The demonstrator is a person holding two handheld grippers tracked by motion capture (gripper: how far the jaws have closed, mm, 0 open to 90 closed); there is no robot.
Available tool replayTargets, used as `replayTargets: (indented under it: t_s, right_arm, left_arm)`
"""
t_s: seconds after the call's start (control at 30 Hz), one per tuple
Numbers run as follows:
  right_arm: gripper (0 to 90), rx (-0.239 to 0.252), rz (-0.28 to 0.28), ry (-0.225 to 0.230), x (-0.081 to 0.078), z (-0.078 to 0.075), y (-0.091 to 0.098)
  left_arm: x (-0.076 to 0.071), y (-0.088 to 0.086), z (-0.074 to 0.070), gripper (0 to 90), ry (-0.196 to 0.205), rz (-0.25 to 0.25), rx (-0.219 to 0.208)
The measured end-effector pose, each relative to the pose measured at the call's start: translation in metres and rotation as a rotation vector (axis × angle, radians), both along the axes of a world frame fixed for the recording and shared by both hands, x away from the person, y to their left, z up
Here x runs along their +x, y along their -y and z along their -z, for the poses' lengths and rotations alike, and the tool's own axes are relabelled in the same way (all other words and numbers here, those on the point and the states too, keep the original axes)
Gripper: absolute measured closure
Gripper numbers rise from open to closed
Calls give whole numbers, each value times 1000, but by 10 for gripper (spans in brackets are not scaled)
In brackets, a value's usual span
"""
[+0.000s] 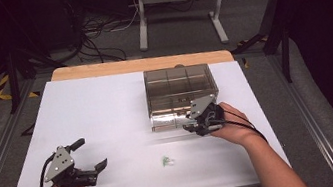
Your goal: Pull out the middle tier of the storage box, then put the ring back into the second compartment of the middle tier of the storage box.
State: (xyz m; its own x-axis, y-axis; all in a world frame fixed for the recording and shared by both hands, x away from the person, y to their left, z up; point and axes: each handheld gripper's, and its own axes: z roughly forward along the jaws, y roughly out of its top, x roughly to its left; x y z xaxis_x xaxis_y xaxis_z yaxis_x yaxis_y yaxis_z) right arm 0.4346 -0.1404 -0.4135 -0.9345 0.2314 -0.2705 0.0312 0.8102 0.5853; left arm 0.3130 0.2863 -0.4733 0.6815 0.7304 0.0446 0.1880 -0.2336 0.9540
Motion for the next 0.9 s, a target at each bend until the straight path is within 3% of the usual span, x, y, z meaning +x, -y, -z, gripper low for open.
replayTargets:
  t_s: [0.1, 0.4, 0.9]
  right_arm:
    - [459, 89, 25, -2, -1, -3, 5]
    - [364, 232, 70, 0, -14, -13, 12]
    - [313, 302, 68, -23, -38, -6, 1]
  left_arm:
    - [0, 0, 0, 2, -1, 0, -2]
    - [0, 0, 0, 2, -2, -3, -1]
    - [0, 0, 0, 2, -2, -1, -2]
